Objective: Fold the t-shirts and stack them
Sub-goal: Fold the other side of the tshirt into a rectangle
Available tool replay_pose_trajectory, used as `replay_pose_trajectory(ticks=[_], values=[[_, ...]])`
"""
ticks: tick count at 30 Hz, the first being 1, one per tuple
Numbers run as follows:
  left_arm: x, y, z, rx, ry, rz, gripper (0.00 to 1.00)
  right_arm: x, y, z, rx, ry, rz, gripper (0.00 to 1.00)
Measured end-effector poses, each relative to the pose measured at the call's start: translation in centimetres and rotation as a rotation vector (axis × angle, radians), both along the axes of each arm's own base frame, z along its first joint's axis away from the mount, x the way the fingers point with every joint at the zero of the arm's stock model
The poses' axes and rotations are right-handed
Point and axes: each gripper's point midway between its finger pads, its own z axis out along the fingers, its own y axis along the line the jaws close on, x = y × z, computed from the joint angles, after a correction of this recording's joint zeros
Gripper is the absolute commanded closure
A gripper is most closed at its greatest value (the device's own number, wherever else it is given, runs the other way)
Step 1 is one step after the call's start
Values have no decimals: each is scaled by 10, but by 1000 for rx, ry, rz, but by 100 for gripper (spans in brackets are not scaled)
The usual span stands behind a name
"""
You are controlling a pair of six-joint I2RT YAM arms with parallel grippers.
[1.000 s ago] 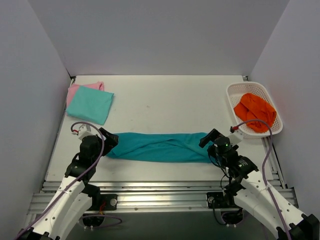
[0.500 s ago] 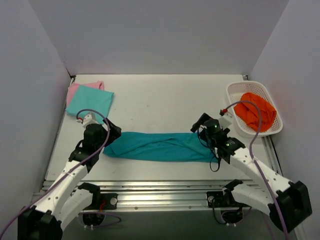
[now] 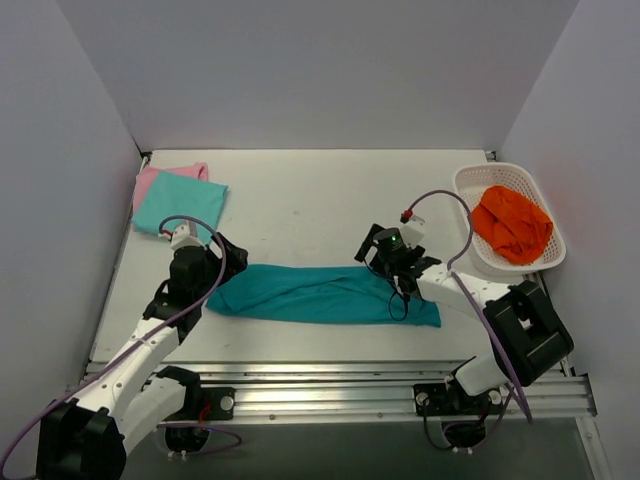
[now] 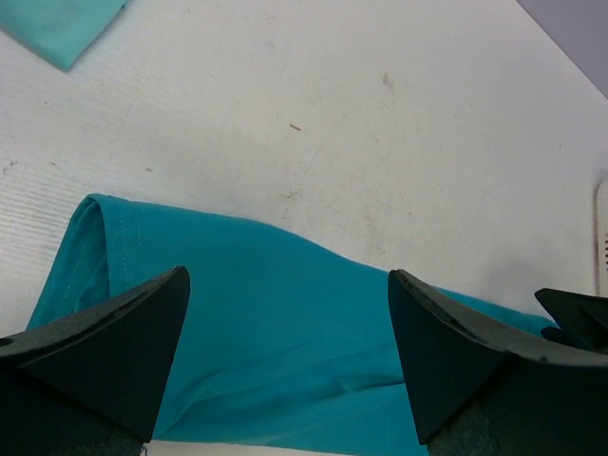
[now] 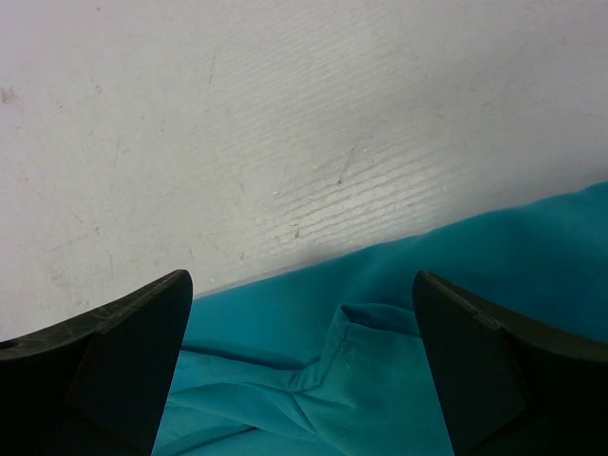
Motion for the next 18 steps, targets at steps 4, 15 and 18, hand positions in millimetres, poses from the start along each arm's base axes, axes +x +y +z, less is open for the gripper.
replay_pose_trajectory(ticks=[4, 15, 18], values=[[-1, -2, -6, -3, 5, -11, 5, -1, 11, -1, 17, -18, 21, 15], [-2, -5, 3, -22, -28, -29, 5, -27, 31, -19, 33, 1, 74, 55], [-3, -5, 7, -26, -40, -31, 5, -32, 35, -20, 30, -1, 78, 75]])
